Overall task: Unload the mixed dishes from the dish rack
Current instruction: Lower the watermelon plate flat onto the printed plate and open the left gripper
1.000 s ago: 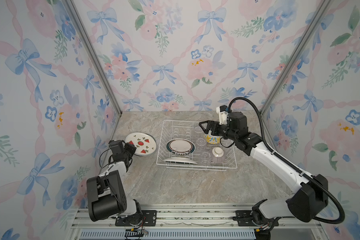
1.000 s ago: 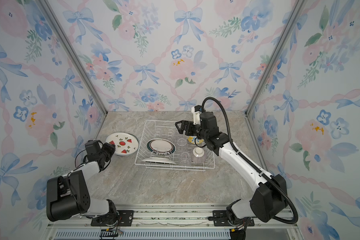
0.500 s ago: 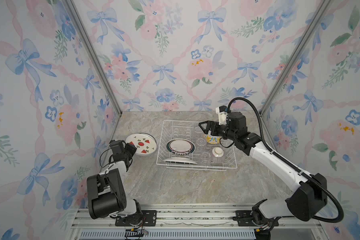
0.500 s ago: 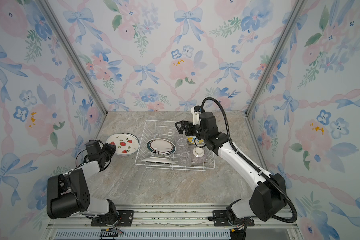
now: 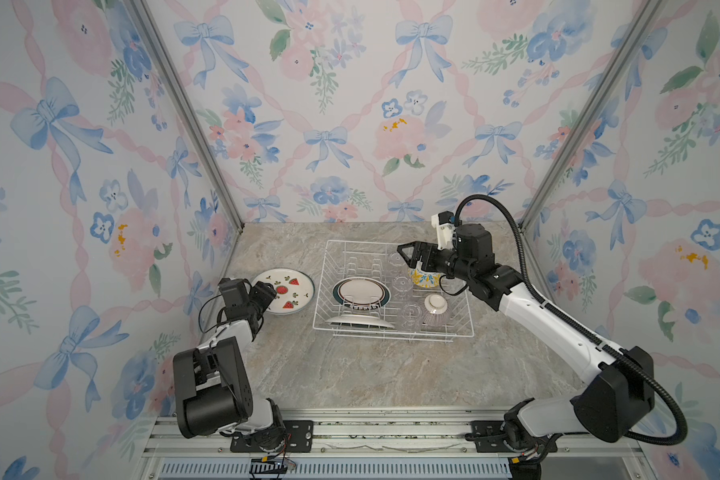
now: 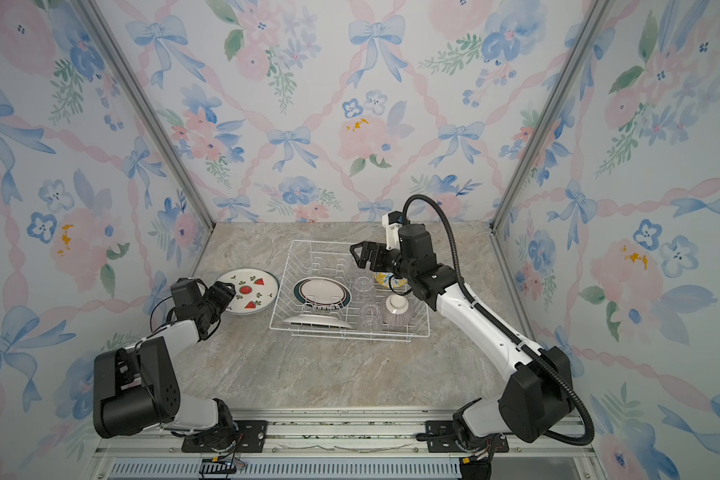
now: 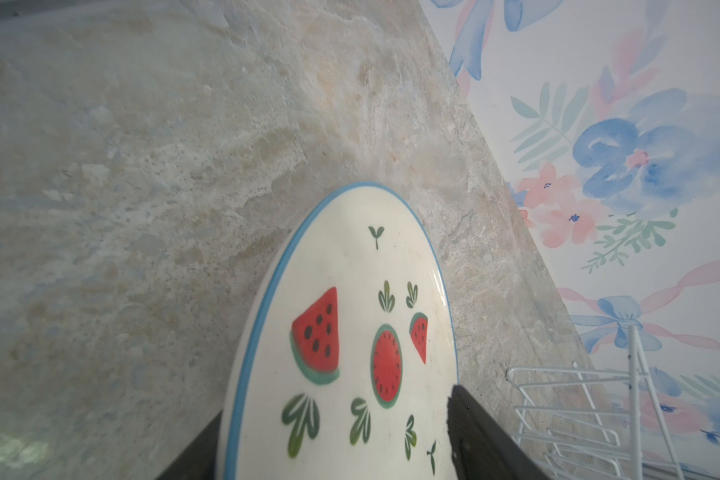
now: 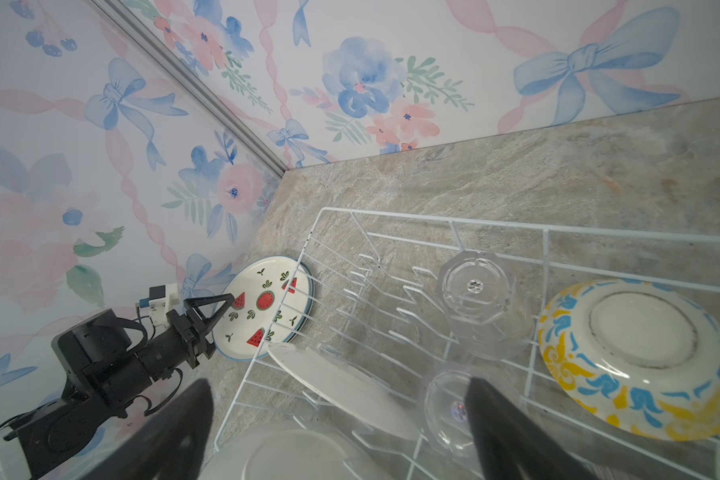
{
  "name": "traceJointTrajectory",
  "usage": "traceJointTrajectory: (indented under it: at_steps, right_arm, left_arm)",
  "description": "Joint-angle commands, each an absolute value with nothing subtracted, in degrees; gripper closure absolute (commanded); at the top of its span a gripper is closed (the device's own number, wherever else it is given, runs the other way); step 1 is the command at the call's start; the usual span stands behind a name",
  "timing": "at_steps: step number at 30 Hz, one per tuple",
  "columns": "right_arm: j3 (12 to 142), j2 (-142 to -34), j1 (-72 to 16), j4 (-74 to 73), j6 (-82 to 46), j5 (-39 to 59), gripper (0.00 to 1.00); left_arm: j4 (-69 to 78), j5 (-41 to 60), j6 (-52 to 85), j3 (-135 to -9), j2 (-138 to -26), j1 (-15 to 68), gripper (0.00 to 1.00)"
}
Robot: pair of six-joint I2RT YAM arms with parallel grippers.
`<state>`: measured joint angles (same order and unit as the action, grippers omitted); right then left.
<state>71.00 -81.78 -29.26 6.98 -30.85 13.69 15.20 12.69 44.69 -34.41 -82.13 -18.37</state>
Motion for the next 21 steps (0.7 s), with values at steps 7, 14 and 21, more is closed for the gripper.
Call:
traceJointTrajectory:
  at_steps: [7, 14, 21]
  right_arm:
    - [71.2, -82.3, -29.5, 8.0, -30.6, 13.3, 0.03]
    - [71.4, -82.2, -29.3, 8.1, -30.5, 13.4, 0.03]
    - [71.2, -81.9, -28.8, 8.4, -30.7, 13.4, 0.03]
  left_arm:
    - [9.2, 8.2, 39.3, -39.6, -82.1, -16.4, 0.02]
    - [5.0, 5.0, 36.9, -41.7, -84.1, -14.8, 0.02]
    - [2.5, 4.3, 35.5, -45.2, -88.0, -14.1, 0.02]
